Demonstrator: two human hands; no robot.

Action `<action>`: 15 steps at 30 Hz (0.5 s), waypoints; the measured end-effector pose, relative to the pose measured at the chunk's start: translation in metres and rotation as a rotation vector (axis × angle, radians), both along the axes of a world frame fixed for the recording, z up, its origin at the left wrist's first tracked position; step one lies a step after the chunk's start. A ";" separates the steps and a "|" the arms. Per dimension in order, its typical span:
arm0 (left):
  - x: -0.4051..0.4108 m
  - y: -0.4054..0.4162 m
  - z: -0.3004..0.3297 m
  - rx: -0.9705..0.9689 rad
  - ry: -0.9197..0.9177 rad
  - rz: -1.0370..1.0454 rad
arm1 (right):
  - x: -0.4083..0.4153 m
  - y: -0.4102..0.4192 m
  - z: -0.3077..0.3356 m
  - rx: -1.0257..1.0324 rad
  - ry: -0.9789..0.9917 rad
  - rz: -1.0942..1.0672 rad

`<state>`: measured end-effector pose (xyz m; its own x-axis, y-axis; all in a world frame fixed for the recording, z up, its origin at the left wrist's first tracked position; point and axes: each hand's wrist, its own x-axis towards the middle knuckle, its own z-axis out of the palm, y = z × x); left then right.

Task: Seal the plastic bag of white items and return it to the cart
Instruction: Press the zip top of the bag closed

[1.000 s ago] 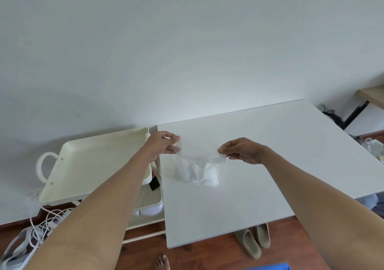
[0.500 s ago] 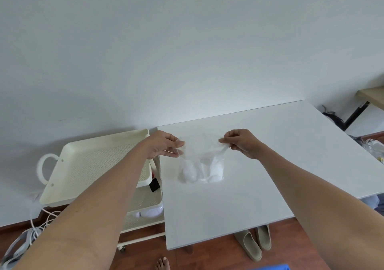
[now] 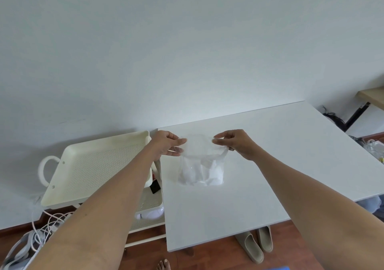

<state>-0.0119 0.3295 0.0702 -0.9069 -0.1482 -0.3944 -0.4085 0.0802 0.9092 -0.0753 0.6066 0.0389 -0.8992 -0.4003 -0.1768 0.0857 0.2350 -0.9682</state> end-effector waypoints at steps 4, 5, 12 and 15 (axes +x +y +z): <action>0.002 -0.003 -0.003 -0.037 -0.019 -0.076 | 0.000 0.005 0.000 0.064 -0.054 0.035; 0.002 -0.004 -0.003 -0.048 -0.031 -0.090 | 0.000 0.005 0.000 0.079 -0.072 0.043; -0.002 -0.012 0.005 -0.135 -0.101 -0.209 | -0.002 0.007 0.010 0.134 -0.065 0.033; -0.004 -0.013 0.015 -0.187 -0.082 -0.202 | -0.002 0.005 0.016 0.106 0.024 0.002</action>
